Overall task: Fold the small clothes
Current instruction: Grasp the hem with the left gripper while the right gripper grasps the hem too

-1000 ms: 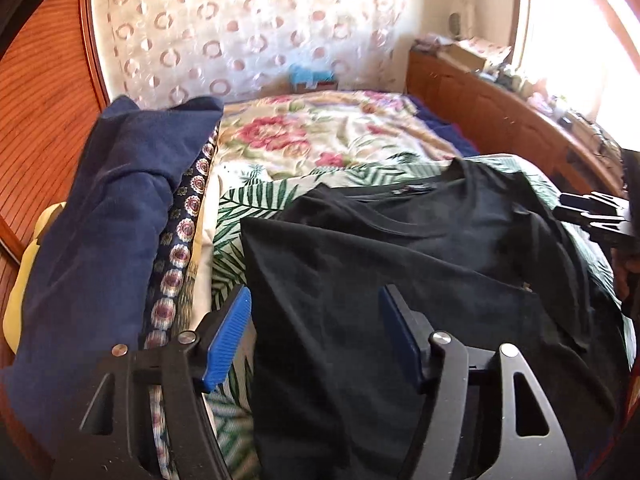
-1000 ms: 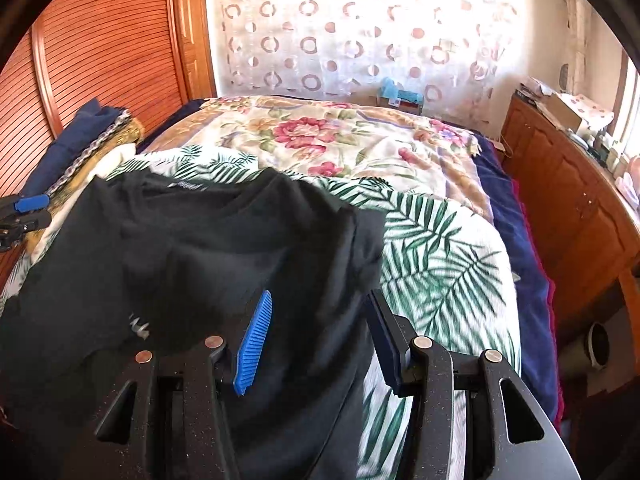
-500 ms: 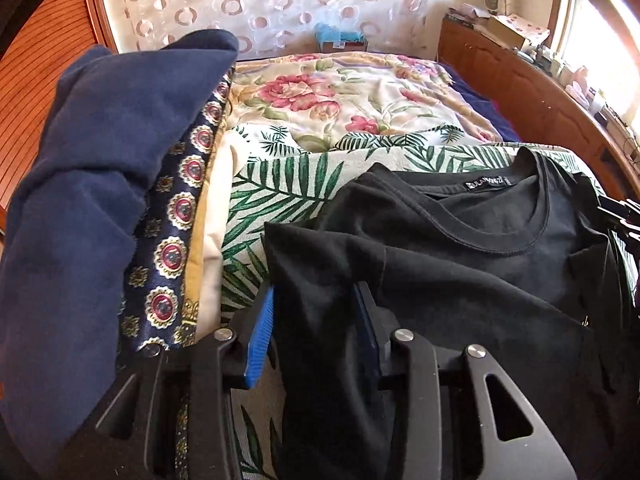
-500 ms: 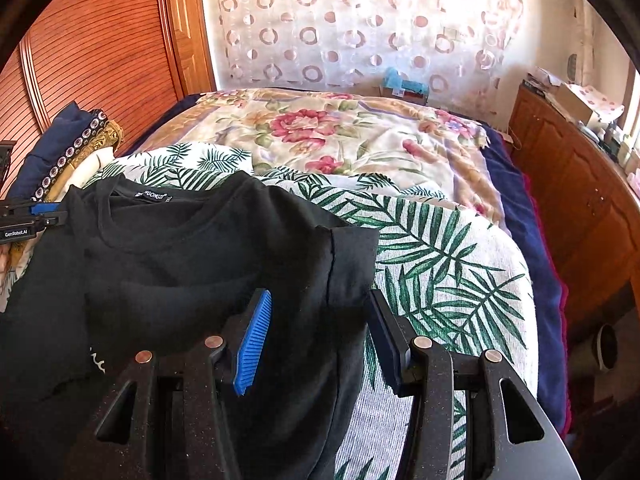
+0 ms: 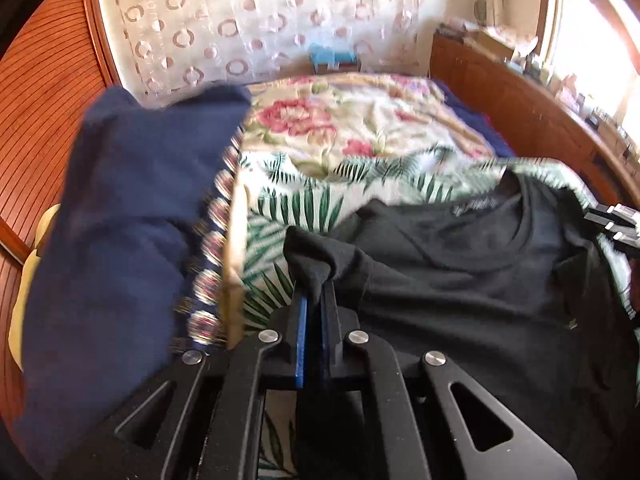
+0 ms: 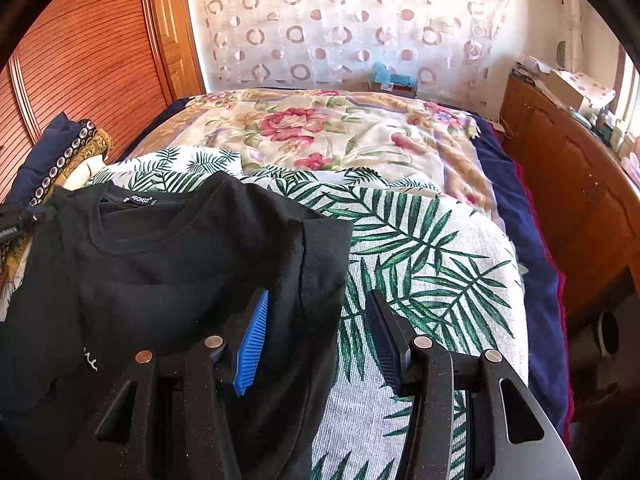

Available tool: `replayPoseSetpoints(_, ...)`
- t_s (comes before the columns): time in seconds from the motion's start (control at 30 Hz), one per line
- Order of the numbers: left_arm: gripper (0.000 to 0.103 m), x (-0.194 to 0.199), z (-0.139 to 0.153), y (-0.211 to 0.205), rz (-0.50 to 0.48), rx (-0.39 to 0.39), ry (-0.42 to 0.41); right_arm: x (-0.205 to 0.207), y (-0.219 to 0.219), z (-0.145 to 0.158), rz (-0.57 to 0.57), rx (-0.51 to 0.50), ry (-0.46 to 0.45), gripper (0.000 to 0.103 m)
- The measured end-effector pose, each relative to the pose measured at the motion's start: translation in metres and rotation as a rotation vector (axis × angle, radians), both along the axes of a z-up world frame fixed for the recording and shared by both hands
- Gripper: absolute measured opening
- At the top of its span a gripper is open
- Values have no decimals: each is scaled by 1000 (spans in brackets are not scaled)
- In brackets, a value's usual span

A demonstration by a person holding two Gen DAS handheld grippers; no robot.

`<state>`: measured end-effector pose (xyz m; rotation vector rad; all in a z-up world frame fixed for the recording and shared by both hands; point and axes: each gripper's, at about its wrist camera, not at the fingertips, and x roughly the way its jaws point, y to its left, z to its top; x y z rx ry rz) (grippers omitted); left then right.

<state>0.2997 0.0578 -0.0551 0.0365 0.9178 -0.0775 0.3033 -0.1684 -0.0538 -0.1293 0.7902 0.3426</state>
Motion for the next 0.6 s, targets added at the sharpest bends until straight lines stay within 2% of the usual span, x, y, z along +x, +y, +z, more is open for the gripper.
replayPoseSetpoints(0.2, 6, -2, 11, 7, -9, 28, -31, 5, 6, -1, -7, -6, 5, 51)
replayPoseSetpoints(0.47, 6, -11, 15, 6, -35, -27, -76, 24, 12, -6, -30, -17, 39, 50)
replayPoseSetpoints(0.5, 6, -15, 17, 5, -44, -30, -87, 24, 13, -5, -18, -11, 42, 30)
replayPoseSetpoints(0.53, 6, -20, 20, 4, -50, -31, -96, 22, 15, -4, 11, 0, 51, 14)
replayPoseSetpoints(0.57, 6, -26, 25, 2, -61, -36, -111, 21, 17, -3, 31, 11, 60, 8)
replayPoseSetpoints(0.6, 6, -31, 29, 0, -68, -41, -120, 15, 17, 1, 38, 20, 49, 8)
